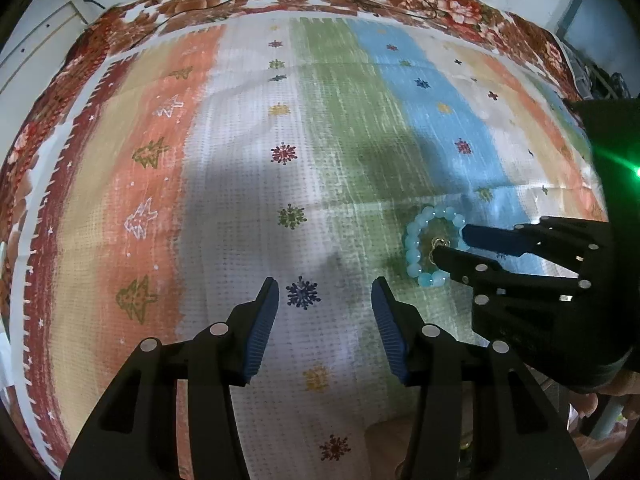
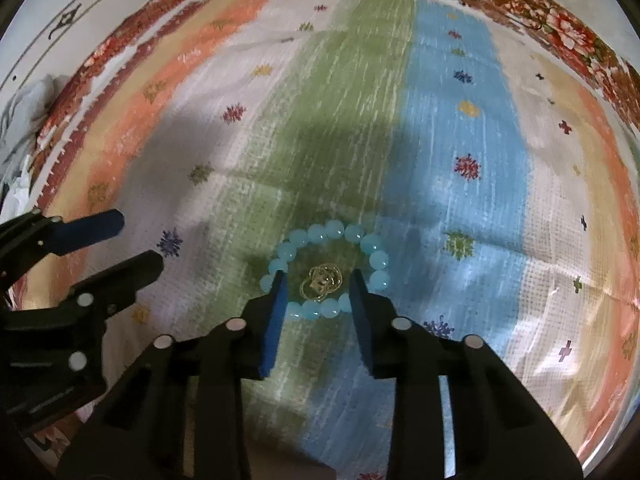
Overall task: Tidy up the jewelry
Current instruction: 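Move both open tools to the aqua bead bracelet with the gold charm, then grasp the aqua bead bracelet with left tool while right tool grasps the gold charm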
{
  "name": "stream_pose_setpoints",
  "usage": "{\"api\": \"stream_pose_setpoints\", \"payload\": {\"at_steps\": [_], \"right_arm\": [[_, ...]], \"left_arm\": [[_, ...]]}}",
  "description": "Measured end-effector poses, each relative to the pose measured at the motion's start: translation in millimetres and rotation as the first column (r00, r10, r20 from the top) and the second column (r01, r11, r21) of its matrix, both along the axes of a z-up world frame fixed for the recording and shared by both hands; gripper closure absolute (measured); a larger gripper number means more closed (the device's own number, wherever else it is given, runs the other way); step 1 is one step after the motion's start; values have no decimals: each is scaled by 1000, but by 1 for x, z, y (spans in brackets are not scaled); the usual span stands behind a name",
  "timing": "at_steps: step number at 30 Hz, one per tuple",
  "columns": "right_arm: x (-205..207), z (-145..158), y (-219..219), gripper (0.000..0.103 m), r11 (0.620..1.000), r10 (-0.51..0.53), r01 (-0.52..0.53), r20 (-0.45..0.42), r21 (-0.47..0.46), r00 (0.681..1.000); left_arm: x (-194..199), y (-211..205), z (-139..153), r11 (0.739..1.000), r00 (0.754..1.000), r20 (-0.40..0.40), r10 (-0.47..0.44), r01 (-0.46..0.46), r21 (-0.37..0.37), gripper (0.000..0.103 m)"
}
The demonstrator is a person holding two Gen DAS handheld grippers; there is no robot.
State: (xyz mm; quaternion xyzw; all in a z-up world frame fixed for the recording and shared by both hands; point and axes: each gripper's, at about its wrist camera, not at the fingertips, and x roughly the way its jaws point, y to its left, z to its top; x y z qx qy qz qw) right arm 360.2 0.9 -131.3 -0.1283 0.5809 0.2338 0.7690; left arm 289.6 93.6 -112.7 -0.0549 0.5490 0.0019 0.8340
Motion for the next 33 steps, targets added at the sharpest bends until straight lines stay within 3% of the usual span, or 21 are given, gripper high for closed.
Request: {"api": "stream_pose_setpoints", "payload": {"at_steps": [12, 24, 33], "right_arm": [[11, -16, 6, 86, 999, 30, -31, -68, -19, 997], [13, 5, -13, 87, 1000, -2, 3, -33, 27, 999], [22, 10, -40, 87, 996, -75, 77, -35, 39, 997]], "left_arm": [[1, -2, 0, 1000, 1000, 3, 2, -2, 7, 54], [18, -14, -6, 1000, 1000, -2, -14, 14, 6, 54], [30, -42, -22, 997, 996, -36, -82, 82, 11, 54]]}}
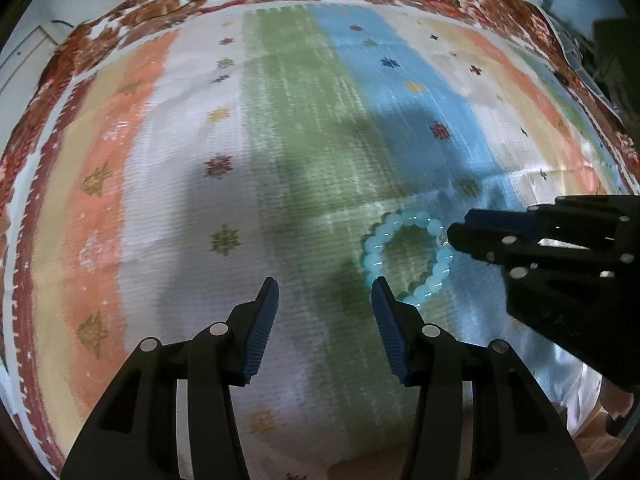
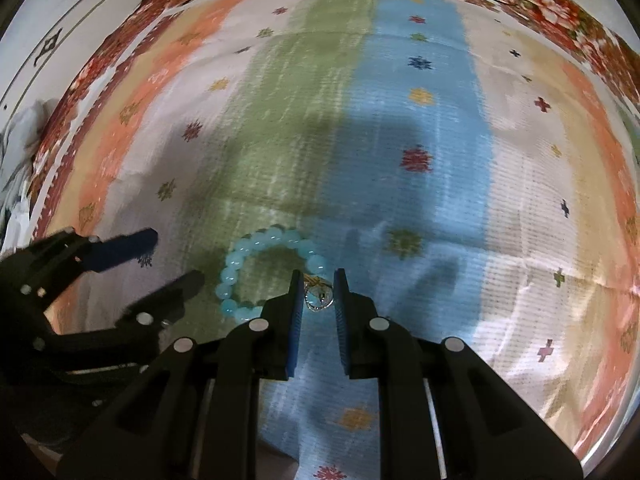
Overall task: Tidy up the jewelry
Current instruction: 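Grasp the aqua bead bracelet with left tool while right tool grasps the gold charm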
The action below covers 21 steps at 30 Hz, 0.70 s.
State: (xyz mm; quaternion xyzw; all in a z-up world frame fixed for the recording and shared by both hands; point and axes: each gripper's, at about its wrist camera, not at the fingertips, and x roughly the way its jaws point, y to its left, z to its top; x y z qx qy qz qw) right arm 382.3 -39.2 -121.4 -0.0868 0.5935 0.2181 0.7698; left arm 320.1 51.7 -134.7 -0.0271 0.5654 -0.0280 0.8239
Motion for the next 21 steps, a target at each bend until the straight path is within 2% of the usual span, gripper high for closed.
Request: {"api": "stream_pose_setpoints", "payload": {"at_steps": [4, 12, 17, 18, 19, 20, 21], "right_arm": [[2, 3, -10, 87, 999, -30, 30, -12, 24, 999], [5, -2, -22, 87, 998, -62, 62, -22, 15, 998], [5, -2, -23, 87, 998, -64, 64, -25, 18, 998], [5, -2, -24, 87, 998, -64, 64, -26, 17, 998], [5, -3, -24, 87, 998, -65, 65, -26, 17, 998], [5, -3, -24, 87, 998, -66, 66, -27, 17, 997], [5, -3, -25, 87, 998, -66, 67, -27, 17, 997]], "left_arm": [[7, -5, -3, 1000, 1000, -18, -23, 23, 2, 54], [19, -18, -12, 994, 992, -66, -111, 111, -3, 54], [21, -28, -19, 986, 982, -99, -160, 164, 29, 55], [21, -30, -20, 984, 981, -102, -163, 169, 51, 60], [20, -32, -21, 982, 981, -102, -167, 174, 72, 70], [20, -33, -22, 981, 980, -103, -170, 178, 80, 75], [19, -34, -22, 979, 979, -105, -176, 185, 83, 85]]}}
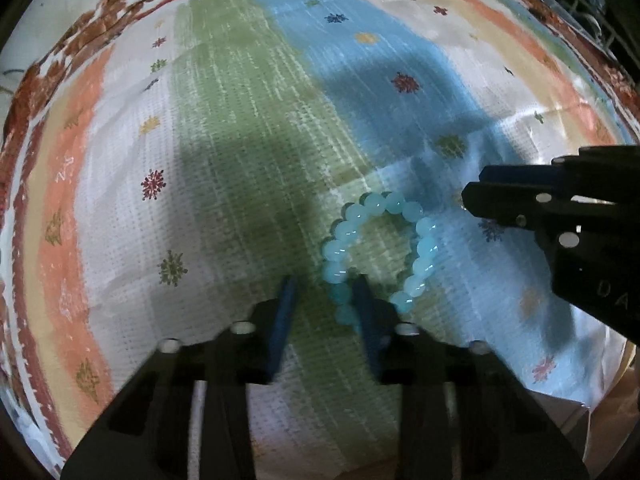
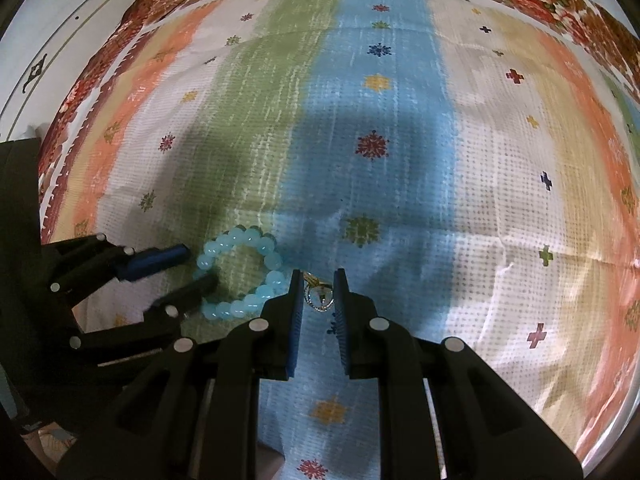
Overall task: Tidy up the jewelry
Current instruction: 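Grasp the aqua bead bracelet with left tool while right tool grasps the gold charm, then carry the aqua bracelet with left tool while right tool carries the gold charm to the tin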
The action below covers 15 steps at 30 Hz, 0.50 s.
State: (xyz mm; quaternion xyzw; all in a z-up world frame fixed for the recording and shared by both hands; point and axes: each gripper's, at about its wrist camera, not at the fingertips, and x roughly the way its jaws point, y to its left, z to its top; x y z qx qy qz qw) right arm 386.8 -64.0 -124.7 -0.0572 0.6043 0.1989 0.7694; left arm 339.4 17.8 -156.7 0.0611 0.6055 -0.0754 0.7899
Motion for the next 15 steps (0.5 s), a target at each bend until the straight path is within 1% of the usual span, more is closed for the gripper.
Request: {"api": "stream_pose_setpoints", "payload": {"at_steps": [1, 6, 10, 13, 15], "right_arm": [[0, 0, -1, 87, 1000, -1, 1, 0, 0, 1000], [-3, 3, -4, 87, 1000, -10, 10, 5, 0, 1000], [-10, 10, -8, 87, 1000, -9, 9, 23, 8, 1000], [-18, 14, -7, 87, 1000, 13, -13, 26, 18, 1000], [-22, 18, -6, 87, 1000, 11, -11, 38, 16, 999]], "left_arm": [[-1, -1, 0, 1000, 1000, 0, -5, 5, 6, 92], [-1, 1, 1, 1000, 1000, 5, -2, 2, -4, 92], [-4, 4, 6, 1000, 1000, 20, 11, -11, -15, 92], [-6, 6, 13, 998, 999, 31, 25, -23, -50, 92], [-7, 8, 20, 997, 998, 48, 41, -38, -60, 92]]}}
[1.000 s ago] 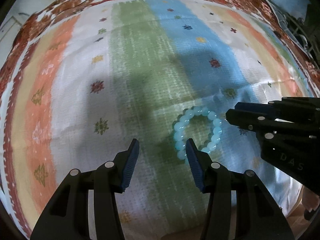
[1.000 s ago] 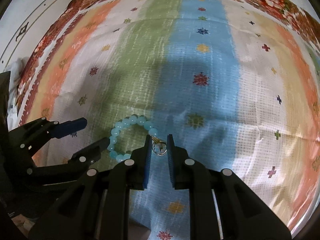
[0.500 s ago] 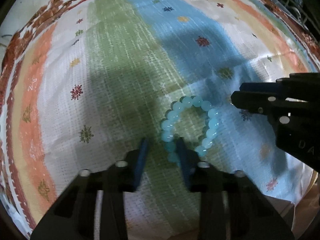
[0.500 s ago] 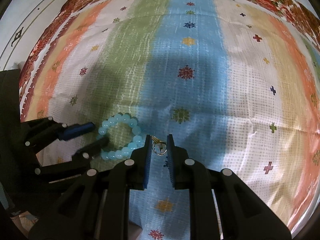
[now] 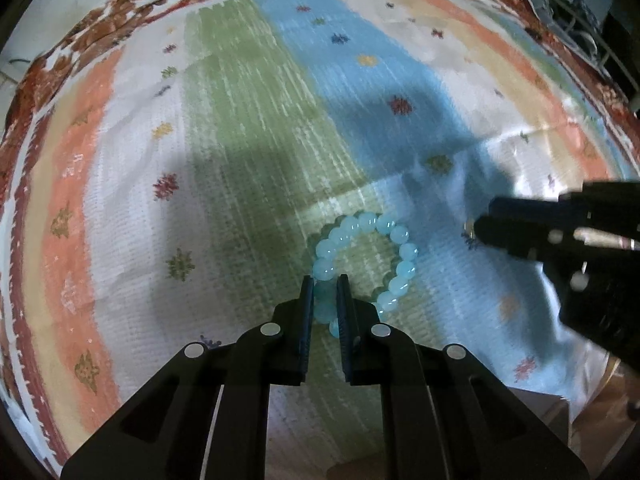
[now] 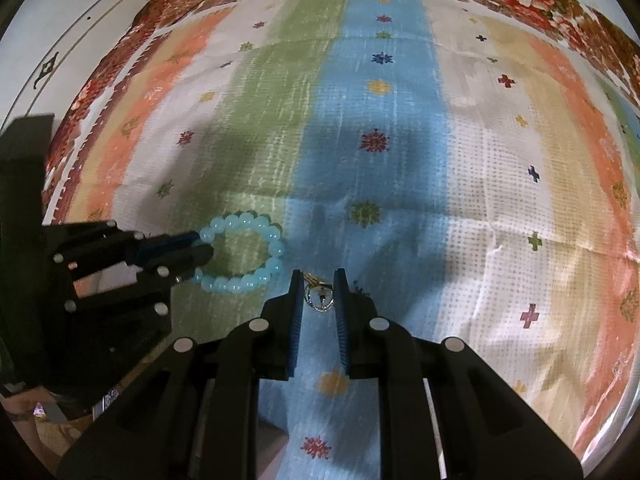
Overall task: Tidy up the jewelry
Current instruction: 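Carry the aqua bracelet with left tool while right tool carries the gold charm to the tin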
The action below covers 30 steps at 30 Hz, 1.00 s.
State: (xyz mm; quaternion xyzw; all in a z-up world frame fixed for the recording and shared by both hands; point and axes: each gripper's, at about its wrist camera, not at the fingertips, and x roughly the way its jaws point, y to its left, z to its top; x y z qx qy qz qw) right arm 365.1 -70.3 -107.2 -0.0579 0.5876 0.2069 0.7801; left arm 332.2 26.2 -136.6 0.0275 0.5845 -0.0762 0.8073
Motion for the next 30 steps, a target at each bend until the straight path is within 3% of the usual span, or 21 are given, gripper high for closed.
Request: {"api": "stream_pose_setpoints", "payload": {"at_steps": [12, 30], "right_arm": [[-31, 24, -4, 87, 1000, -10, 10, 53, 6, 999], [-87, 80, -3, 87, 995, -7, -9, 161, 101, 987]], "left_arm": [[-23, 9, 45, 997, 996, 89, 33, -27, -73, 92], [-67, 23, 106, 989, 970, 225, 89, -58, -139, 92]]}}
